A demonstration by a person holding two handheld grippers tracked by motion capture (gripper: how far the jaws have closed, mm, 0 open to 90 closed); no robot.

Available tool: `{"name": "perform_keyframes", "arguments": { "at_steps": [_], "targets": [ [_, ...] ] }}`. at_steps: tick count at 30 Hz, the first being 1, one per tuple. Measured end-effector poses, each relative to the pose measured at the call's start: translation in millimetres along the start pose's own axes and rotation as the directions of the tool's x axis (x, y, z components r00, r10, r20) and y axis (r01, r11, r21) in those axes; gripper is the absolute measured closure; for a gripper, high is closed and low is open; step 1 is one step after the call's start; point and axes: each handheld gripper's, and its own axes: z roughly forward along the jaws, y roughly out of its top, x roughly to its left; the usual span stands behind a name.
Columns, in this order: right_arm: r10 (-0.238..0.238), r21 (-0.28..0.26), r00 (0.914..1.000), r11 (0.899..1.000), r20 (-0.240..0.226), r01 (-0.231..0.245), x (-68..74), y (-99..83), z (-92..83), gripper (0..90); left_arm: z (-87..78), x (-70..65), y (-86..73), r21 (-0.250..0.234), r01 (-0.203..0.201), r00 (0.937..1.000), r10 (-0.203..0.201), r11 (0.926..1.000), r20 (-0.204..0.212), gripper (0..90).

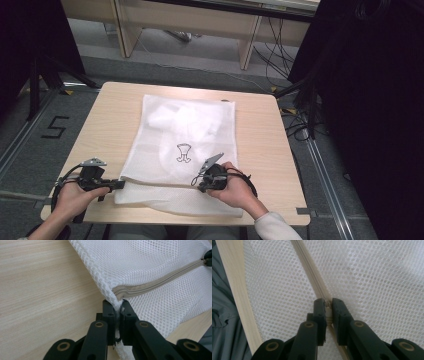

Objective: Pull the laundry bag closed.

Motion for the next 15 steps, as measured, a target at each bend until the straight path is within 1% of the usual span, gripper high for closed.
{"name": "perform_keyframes", "arguments": {
  "at_steps": [1, 2, 5, 6, 8, 11, 13, 15],
  "targets": [
    [0.005, 0.006, 1.0000, 1.000, -0.004, -0.005, -0.2, -1.1, -1.0, 82.8, 1.2, -0.2, -0.7, -0.019, 0.003, 1.0000, -0.003, 0.9998, 0.000, 84.5],
    [0.001, -0.002, 1.0000, 1.000, 0.002, -0.001, -1.1, -2.2, -1.1, 82.8, -0.1, -0.2, 0.1, 0.001, -0.001, 1.0000, 0.001, 1.0000, -0.006, 84.5],
    [0.008, 0.004, 1.0000, 1.000, 0.002, -0.008, -2.4, -5.3, -3.4, 82.8, 1.0, -0.1, -0.6, -0.016, 0.004, 1.0000, -0.004, 0.9999, 0.001, 84.5],
    [0.015, 0.005, 0.9999, 1.000, -0.001, -0.015, -2.8, -6.1, -4.5, 82.8, 0.7, 0.0, -0.4, -0.012, 0.003, 1.0000, -0.003, 0.9999, 0.000, 84.5],
    [0.013, 0.003, 0.9999, 1.000, 0.005, -0.013, -3.7, -8.0, -4.9, 82.8, -0.5, 0.7, 0.3, 0.006, -0.001, 1.0000, 0.001, 1.0000, 0.003, 84.4],
    [0.014, 0.003, 0.9999, 1.000, 0.001, -0.014, -4.7, -9.7, -6.6, 82.7, -0.3, 0.7, 0.2, 0.003, 0.001, 1.0000, -0.001, 1.0000, 0.003, 84.5],
    [0.029, 0.008, 0.9996, 1.000, 0.003, -0.029, -4.3, -11.0, -7.3, 82.8, -0.3, 0.7, 0.1, 0.003, 0.001, 1.0000, -0.001, 1.0000, 0.002, 84.5],
    [0.016, 0.007, 0.9999, 1.000, 0.001, -0.016, -5.7, -12.1, -7.9, 82.8, -0.6, 1.0, 0.2, 0.003, -0.002, 1.0000, 0.002, 1.0000, 0.003, 84.5]
  ]
}}
